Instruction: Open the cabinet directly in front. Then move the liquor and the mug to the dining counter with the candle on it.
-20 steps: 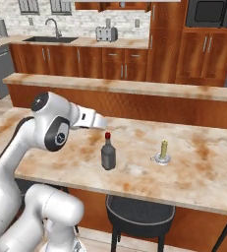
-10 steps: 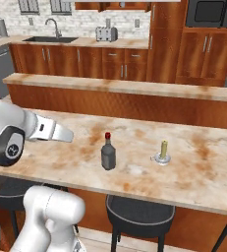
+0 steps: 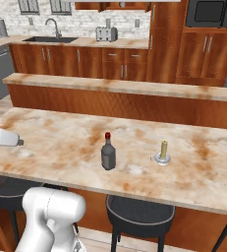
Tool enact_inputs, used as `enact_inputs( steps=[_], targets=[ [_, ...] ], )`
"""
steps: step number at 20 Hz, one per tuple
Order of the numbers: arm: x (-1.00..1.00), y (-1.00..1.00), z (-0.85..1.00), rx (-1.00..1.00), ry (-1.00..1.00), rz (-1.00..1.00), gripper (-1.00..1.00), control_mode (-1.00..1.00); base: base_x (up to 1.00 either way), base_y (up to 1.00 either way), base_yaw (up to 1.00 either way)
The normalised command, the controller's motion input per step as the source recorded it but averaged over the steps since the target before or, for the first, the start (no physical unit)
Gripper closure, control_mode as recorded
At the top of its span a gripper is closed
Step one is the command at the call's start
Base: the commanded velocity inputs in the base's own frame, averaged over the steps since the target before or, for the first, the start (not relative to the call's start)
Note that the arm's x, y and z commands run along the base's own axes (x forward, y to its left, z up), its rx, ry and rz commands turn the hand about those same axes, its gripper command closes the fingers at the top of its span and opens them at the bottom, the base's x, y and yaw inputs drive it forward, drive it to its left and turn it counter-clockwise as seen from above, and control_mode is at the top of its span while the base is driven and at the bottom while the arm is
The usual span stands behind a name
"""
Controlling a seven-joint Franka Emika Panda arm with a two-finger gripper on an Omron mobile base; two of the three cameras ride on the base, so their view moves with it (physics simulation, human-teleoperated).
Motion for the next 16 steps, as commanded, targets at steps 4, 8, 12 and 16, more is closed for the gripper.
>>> enact_inputs(
  steps=[4,8,12,16],
  targets=[
    [-0.01,0.04,0.0,-0.02,0.0,0.0,-1.0,-1.0,0.0,0.0,0.0],
    [0.0,0.0,0.0,0.0,0.0,0.0,-1.0,-1.0,0.0,0.0,0.0],
    [0.0,0.0,0.0,0.0,0.0,0.0,-1.0,1.0,0.0,0.0,0.0],
    [0.0,0.0,0.0,0.0,0.0,0.0,-1.0,1.0,0.0,0.0,0.0]
  ],
)
